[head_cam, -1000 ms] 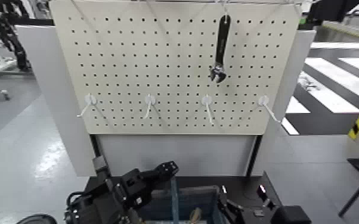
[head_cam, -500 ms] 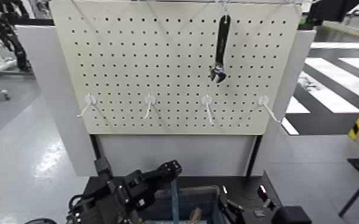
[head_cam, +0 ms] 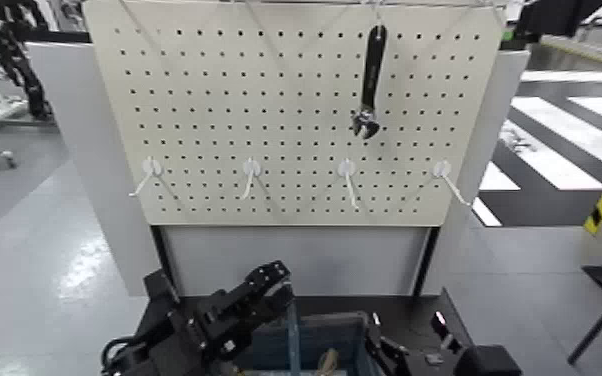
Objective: Grasp the handle of the crate.
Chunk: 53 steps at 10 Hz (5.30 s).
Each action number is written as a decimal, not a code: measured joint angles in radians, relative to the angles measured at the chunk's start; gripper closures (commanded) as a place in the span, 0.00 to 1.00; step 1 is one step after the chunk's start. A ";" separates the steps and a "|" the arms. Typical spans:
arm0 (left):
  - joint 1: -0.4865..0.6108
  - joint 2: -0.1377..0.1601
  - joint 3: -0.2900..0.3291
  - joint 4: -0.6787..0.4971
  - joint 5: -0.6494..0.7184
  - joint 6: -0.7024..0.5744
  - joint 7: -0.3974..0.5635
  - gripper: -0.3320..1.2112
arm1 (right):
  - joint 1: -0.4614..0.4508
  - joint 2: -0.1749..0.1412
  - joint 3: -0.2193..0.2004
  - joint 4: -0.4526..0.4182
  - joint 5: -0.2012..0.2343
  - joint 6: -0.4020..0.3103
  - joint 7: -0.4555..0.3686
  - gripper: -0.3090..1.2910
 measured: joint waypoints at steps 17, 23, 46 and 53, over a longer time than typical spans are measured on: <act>0.178 -0.061 0.250 -0.086 -0.106 0.217 0.065 0.28 | 0.003 0.001 -0.002 -0.008 -0.003 0.010 0.000 0.29; 0.011 -0.017 0.091 0.105 -0.105 0.234 -0.026 0.30 | 0.002 0.001 -0.002 0.005 -0.011 -0.008 0.000 0.29; -0.022 0.004 -0.023 0.033 -0.003 0.308 -0.037 0.98 | 0.001 0.002 -0.004 0.011 -0.011 -0.025 0.000 0.29; 0.011 0.000 -0.032 -0.013 0.049 0.307 -0.031 0.98 | 0.002 0.003 -0.003 0.001 0.025 -0.025 -0.012 0.29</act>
